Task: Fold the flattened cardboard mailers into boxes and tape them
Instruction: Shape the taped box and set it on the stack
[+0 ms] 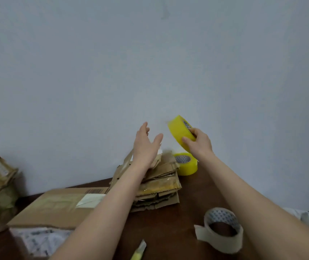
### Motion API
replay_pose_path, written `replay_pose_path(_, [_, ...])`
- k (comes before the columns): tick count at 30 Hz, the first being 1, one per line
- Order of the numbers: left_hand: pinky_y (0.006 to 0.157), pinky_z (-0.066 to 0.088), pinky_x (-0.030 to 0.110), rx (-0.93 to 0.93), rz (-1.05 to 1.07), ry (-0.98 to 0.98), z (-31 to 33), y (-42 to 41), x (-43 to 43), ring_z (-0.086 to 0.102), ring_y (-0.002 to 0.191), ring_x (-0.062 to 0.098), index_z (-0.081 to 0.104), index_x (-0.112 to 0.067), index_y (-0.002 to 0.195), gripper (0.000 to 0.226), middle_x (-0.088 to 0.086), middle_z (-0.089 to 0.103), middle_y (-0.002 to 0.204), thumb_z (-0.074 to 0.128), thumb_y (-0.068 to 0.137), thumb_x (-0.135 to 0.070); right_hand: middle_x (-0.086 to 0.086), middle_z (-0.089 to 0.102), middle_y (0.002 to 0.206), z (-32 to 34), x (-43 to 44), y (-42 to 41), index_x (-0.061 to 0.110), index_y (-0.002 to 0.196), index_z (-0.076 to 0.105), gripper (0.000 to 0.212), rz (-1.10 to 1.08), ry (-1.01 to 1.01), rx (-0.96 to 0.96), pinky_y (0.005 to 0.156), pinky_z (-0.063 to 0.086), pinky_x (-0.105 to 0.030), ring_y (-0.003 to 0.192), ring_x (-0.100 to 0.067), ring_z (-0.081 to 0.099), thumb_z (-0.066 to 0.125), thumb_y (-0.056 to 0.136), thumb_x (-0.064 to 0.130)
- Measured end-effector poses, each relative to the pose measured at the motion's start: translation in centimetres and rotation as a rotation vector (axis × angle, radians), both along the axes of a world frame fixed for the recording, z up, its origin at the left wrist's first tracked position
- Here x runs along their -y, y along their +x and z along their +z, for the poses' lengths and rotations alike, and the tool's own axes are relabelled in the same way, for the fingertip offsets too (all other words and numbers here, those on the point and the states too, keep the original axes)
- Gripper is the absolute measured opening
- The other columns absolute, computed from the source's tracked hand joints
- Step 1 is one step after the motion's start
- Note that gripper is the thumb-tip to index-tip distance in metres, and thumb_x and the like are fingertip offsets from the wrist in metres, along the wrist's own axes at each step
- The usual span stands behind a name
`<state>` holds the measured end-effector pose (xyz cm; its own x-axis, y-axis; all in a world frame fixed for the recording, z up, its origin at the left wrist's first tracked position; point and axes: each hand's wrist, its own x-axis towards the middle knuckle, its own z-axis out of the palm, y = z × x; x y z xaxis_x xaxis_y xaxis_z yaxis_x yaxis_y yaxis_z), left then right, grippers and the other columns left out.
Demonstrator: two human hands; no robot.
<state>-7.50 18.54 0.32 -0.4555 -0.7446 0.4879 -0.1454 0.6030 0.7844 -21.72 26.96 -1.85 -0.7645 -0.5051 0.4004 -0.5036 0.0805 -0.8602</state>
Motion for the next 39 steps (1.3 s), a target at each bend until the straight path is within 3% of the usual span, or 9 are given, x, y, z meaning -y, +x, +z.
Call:
replay_pose_path(3, [0.104,0.034,0.028,0.016,-0.02,-0.033,2.3,3.1,-1.0,0.043,0.129,0.015,0.027,-0.019,0.149,0.074,0.002,0.044,0.143,0.066,0.088,-0.033,-0.003,0.066,0.115,1.0,-2.1,3.7,0.012,0.122,0.062,0.033,0.189,-0.005,-0.062,0.081,0.043,-0.024,0.101,-0.016,0.059,0.064,0.09,0.018])
replay_pose_path(7, [0.081,0.05,0.024,0.054,0.076,-0.15,4.0,9.0,-1.5,0.063,0.08,0.013,0.073,-0.014,0.097,0.017,0.003,0.073,0.096,0.071,0.083,-0.024,0.005,0.064,0.09,2.9,-4.4,9.2,0.019,0.104,0.064,0.011,0.441,0.014,-0.084,0.065,0.043,-0.012,0.081,-0.006,0.057,0.061,0.094,0.02])
replay_pose_path(10, [0.072,0.057,0.035,0.06,0.113,-0.146,4.4,13.2,-1.7,0.064,0.07,0.02,0.068,-0.013,0.075,0.013,-0.001,0.065,0.07,0.067,0.086,-0.02,0.001,0.068,0.091,4.4,-5.0,12.8,0.014,0.102,0.068,0.019,0.545,0.003,-0.073,0.071,0.047,-0.023,0.083,-0.011,0.061,0.058,0.095,0.029])
replay_pose_path(14, [0.06,0.052,0.03,0.021,0.18,-0.087,5.0,17.4,-1.8,0.056,0.064,0.015,0.058,-0.012,0.066,0.026,0.0,0.058,0.066,0.06,0.091,-0.021,0.003,0.066,0.106,6.2,-4.3,16.9,0.02,0.114,0.064,0.026,0.6,-0.079,-0.021,0.071,0.046,-0.022,0.093,-0.01,0.06,0.054,0.096,0.038])
replay_pose_path(22, [0.054,0.044,0.024,-0.256,0.188,0.179,5.2,23.2,0.0,0.043,0.053,0.013,0.056,-0.009,0.062,0.033,0.003,0.048,0.06,0.058,0.094,-0.017,-0.003,0.058,0.121,4.5,-1.3,21.3,0.022,0.131,0.048,0.075,0.733,0.002,0.066,0.089,0.052,-0.037,0.106,-0.018,0.06,0.086,0.067,0.028])
replay_pose_path(26, [0.05,0.045,0.019,-0.344,0.185,0.281,4.8,25.2,1.1,0.043,0.044,0.006,0.057,-0.01,0.065,0.029,-0.001,0.049,0.057,0.06,0.093,-0.016,-0.005,0.062,0.117,2.4,0.2,22.3,0.019,0.12,0.05,0.056,0.696,0.14,-0.023,0.09,0.052,-0.042,0.1,-0.019,0.061,0.08,0.074,0.017])
replay_pose_path(33, [0.037,0.037,0.013,-0.649,0.085,0.645,4.7,27.4,3.2,0.041,0.037,0.002,0.058,-0.013,0.07,0.026,-0.006,0.05,0.051,0.057,0.095,-0.022,-0.01,0.066,0.114,1.9,2.9,24.0,0.018,0.115,0.058,0.048,0.801,-0.154,0.334,0.094,0.05,-0.041,0.108,-0.026,0.063,0.081,0.072,0.02])
replay_pose_path(35, [0.035,0.034,0.013,-0.683,0.039,0.691,4.4,28.0,4.0,0.039,0.035,0.002,0.056,-0.015,0.071,0.028,-0.008,0.049,0.049,0.053,0.097,-0.024,-0.014,0.067,0.112,1.3,3.5,24.6,0.011,0.117,0.056,0.049,0.818,-0.172,0.355,0.094,0.051,-0.043,0.108,-0.029,0.064,0.079,0.074,0.006])
replay_pose_path(39, [0.034,0.033,0.013,-0.659,0.078,0.707,3.2,29.6,5.9,0.039,0.034,0.001,0.052,-0.016,0.073,0.027,-0.009,0.049,0.046,0.05,0.099,-0.025,-0.006,0.067,0.09,3.6,4.1,24.9,0.016,0.093,0.063,0.03,0.74,-0.211,0.292,0.086,0.051,-0.043,0.087,-0.025,0.065,0.082,0.069,0.017])
